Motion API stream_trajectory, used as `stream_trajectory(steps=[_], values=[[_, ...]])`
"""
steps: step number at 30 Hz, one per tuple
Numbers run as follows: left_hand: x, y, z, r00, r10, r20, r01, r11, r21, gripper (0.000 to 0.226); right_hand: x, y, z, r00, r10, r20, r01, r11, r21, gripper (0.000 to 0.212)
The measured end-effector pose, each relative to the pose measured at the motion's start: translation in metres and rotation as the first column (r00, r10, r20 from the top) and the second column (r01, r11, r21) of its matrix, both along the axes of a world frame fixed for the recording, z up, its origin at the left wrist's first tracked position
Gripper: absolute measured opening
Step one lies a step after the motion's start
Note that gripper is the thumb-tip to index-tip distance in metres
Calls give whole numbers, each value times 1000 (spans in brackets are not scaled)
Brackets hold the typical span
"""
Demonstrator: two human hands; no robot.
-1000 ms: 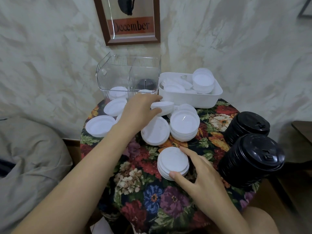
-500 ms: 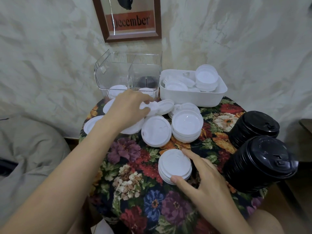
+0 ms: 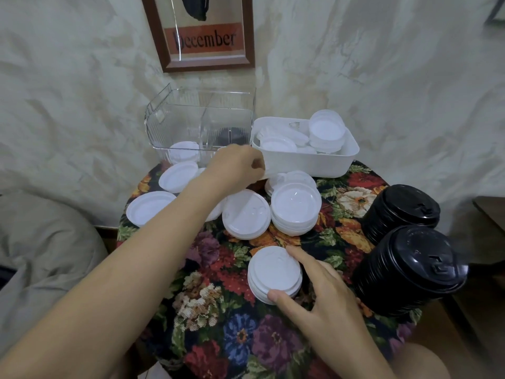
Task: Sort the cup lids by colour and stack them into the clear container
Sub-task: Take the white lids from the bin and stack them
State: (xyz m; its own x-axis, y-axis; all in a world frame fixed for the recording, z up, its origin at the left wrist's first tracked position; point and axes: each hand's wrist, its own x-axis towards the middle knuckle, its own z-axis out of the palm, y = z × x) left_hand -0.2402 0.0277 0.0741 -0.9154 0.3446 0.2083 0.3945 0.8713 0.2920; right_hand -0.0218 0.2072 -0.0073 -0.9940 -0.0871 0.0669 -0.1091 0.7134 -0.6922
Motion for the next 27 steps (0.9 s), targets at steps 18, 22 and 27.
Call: stream_trajectory(steps=[18, 22, 27], values=[[133, -39, -30, 849, -305, 431, -327, 337, 883, 10, 2, -1, 3, 1000, -25, 13, 25, 1000, -12, 72], [149, -41, -46, 814, -299, 498, -411, 309, 858, 24, 1, -1, 3, 1000, -29, 6, 29, 999, -29, 85], [159, -43, -51, 812, -271, 516, -421, 338, 841, 24, 2, 0, 2, 1000, -23, 7, 23, 999, -31, 88]])
